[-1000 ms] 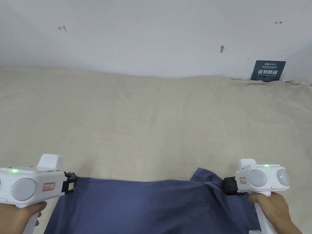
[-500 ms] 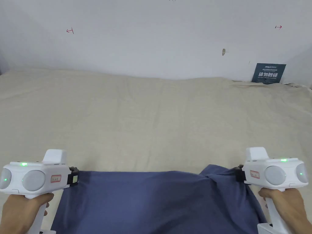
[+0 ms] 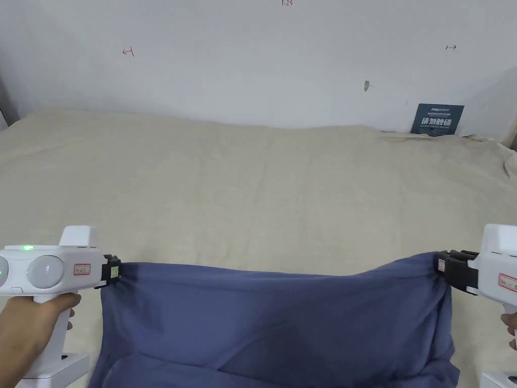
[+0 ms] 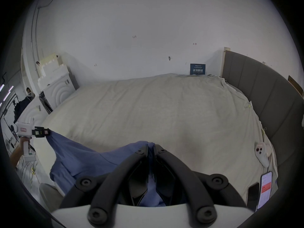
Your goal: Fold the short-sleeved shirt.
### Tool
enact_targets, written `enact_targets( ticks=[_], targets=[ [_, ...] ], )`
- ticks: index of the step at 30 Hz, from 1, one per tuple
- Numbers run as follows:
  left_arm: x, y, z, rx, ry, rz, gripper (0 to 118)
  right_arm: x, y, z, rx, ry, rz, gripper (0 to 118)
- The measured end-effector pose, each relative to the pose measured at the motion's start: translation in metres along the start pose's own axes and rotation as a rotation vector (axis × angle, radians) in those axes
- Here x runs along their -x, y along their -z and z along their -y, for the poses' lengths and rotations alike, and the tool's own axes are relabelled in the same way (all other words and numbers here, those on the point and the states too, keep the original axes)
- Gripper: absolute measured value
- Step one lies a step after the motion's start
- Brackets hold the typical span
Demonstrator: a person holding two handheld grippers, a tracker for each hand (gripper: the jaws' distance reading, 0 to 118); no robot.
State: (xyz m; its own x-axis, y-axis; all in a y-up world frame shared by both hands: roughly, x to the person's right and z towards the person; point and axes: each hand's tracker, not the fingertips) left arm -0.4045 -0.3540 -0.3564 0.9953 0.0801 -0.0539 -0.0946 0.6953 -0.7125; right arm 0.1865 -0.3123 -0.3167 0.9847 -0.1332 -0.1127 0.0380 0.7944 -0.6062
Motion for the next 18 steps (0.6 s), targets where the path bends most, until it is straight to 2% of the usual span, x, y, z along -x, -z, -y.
enact_targets(
  ticks=[9,13,18],
  targets=[
    [0.012,-0.047,0.054,0.006,0.010,0.027,0,0.005,-0.068,0.062,-0.009,0.047,-0.020,4],
    [0.016,-0.053,0.090,0.042,0.014,0.025,0,0.011,-0.079,0.098,0.041,0.030,0.018,4],
    [0.019,-0.043,0.131,0.102,0.030,0.004,0,0.009,-0.076,0.146,0.126,0.061,0.043,4]
  ],
)
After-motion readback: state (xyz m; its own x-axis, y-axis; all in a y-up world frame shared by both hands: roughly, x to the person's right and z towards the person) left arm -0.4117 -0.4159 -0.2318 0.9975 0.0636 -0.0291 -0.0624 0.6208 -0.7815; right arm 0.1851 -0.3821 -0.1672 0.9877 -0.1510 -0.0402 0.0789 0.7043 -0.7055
